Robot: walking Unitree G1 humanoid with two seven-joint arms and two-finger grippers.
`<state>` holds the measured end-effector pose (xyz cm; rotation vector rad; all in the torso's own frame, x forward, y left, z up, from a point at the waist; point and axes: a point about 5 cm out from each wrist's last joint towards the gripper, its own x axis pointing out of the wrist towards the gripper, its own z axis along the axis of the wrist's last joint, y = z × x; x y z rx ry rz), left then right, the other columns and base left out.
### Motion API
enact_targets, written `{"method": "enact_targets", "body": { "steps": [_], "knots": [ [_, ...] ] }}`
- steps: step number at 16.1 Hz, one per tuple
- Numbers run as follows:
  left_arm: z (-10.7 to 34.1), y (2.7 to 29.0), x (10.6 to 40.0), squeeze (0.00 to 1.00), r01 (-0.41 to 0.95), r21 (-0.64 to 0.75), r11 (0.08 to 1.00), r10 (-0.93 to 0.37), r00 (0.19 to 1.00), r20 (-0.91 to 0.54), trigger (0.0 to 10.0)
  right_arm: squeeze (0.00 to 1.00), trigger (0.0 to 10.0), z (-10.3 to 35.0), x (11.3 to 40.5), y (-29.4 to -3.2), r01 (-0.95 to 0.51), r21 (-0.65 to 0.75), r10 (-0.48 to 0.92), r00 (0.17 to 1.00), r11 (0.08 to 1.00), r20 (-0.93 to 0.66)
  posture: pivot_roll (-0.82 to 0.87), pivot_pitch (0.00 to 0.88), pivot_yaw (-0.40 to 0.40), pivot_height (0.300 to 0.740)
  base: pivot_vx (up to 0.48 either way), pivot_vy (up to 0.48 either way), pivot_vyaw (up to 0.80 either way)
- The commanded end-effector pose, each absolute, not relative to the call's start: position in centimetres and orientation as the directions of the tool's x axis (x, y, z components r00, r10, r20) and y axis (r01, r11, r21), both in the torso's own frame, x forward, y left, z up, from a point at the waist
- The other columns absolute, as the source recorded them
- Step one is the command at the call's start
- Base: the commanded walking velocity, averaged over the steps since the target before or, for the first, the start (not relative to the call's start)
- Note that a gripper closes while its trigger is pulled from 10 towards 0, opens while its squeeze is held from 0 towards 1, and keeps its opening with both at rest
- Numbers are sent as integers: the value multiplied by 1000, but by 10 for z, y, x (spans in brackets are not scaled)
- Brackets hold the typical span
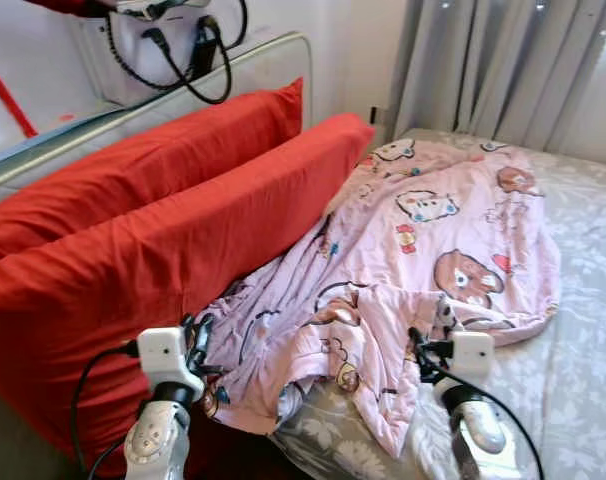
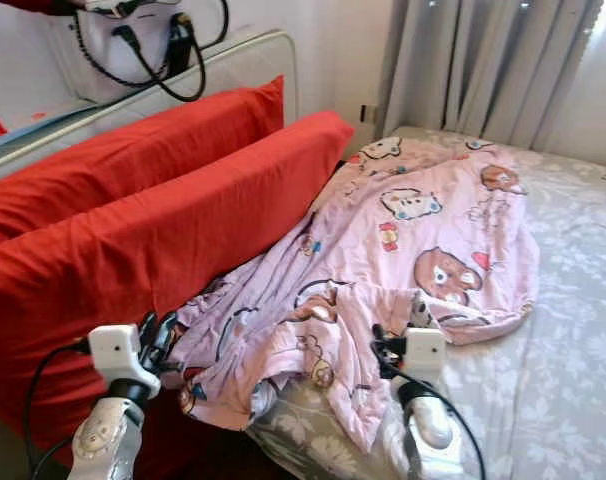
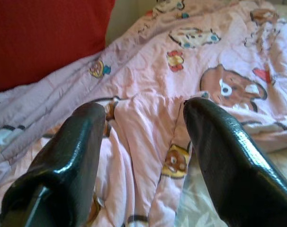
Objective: Clean up the room
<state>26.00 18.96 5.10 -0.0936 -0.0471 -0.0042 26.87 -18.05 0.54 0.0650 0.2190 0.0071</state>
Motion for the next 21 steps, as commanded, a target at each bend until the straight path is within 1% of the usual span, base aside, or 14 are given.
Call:
{"method": "enact_targets", "body": {
  "steps": [1,3,6,15,21],
  "knots": [
    [52,194,259,0,-8,-93,996,12,999,40,10000,0,10000,8,272,-176,-8,61,21,977,998,-214,19,0,18,712,0,0,0],
    [55,196,259,0,-7,-87,996,11,999,41,10000,0,10000,8,272,-174,-17,61,30,975,998,-221,22,0,19,682,0,0,0],
    [59,200,260,0,-13,-77,997,16,999,38,10000,0,10000,10,273,-175,-10,58,22,977,998,-210,25,0,20,658,0,0,0],
    [57,201,258,0,-18,-82,996,19,1000,12,10000,0,10000,7,269,-171,-26,70,41,974,997,-221,30,0,17,658,0,0,0],
    [59,202,259,0,-18,-81,997,19,1000,11,10000,0,10000,-3,267,-169,-41,67,58,955,997,-290,34,0,15,653,0,0,0]
  ]
}}
